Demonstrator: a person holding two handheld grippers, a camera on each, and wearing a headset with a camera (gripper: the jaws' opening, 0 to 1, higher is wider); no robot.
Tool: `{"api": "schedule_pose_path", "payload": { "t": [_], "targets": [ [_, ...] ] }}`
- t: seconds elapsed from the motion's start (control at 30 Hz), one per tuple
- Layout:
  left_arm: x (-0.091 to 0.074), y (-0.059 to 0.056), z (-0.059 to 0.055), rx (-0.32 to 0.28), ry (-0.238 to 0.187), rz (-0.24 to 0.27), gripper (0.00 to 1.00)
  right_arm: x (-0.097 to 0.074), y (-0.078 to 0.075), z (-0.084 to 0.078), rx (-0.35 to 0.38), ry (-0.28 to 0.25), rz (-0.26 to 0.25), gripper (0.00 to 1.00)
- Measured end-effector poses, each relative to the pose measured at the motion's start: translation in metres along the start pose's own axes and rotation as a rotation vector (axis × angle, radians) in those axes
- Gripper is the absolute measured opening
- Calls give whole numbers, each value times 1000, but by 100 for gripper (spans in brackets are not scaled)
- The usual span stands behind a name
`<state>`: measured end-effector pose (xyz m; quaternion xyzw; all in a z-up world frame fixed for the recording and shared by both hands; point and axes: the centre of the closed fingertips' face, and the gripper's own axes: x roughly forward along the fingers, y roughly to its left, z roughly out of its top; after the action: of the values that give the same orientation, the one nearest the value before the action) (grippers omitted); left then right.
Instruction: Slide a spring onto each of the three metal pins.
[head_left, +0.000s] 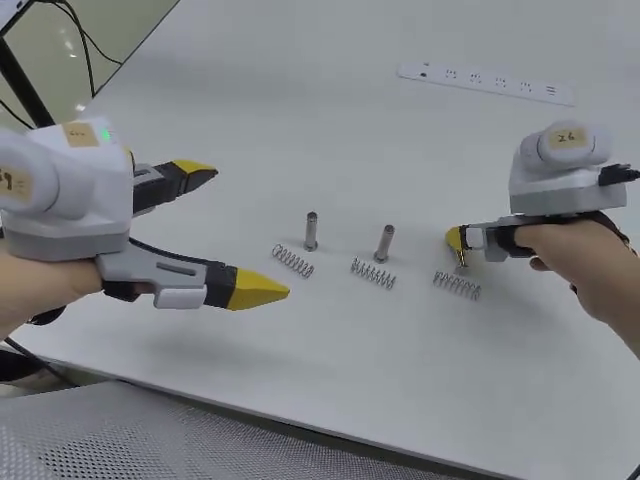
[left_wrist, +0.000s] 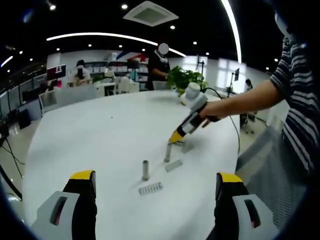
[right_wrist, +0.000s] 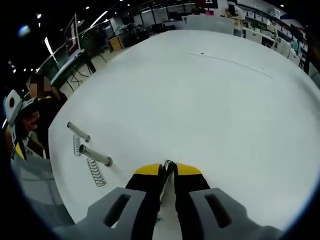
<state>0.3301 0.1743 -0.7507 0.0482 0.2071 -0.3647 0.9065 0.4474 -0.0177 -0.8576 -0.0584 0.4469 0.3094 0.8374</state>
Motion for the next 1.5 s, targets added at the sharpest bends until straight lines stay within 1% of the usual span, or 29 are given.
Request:
{"api": "schedule_pose_path", "payload": {
  "t": [0.07,0.1,0.13,0.2,0.33,0.6,0.8,0.9,0.97,1.03,1.13,1.2,1.37,1.47,1.5],
  "targets": [
    [0,-1,-1,1,3,-1,97,1,2,-1,-8,6,13,5],
    [1,-1,-1,1,3,-2,97,0,3,-2,-23,9,14,5],
    [1,-2,-1,0,3,-3,97,0,0,-2,-56,6,4,5],
    [1,-2,-1,-2,3,-4,97,-2,2,-4,-59,8,11,5],
    [1,-3,0,-2,2,-5,97,-10,2,0,-52,-28,31,5],
    [2,-3,3,1,-3,-2,96,-27,7,3,-74,-77,57,5],
    [3,-5,4,5,-4,-6,96,-31,10,4,-84,-104,65,5],
    [3,-7,5,5,-6,-9,97,-33,14,6,-109,-120,73,5],
    [3,-7,5,7,-6,-9,97,-35,15,7,-114,-124,74,5],
    [3,-7,6,6,-8,-9,97,-36,16,9,-145,-148,77,5],
    [4,-7,7,7,-10,-10,97,-39,19,10,-157,-163,84,5],
    [4,-8,7,10,-8,-11,97,-40,20,11,-167,-162,80,5],
    [4,-7,8,8,-12,-11,97,-48,24,13,-199,-190,82,5],
    [4,-7,8,8,-10,-10,97,-48,24,12,-208,-185,79,5],
    [4,-7,8,6,-11,-10,97,-49,24,11,-223,-187,73,5]
  ]
}}
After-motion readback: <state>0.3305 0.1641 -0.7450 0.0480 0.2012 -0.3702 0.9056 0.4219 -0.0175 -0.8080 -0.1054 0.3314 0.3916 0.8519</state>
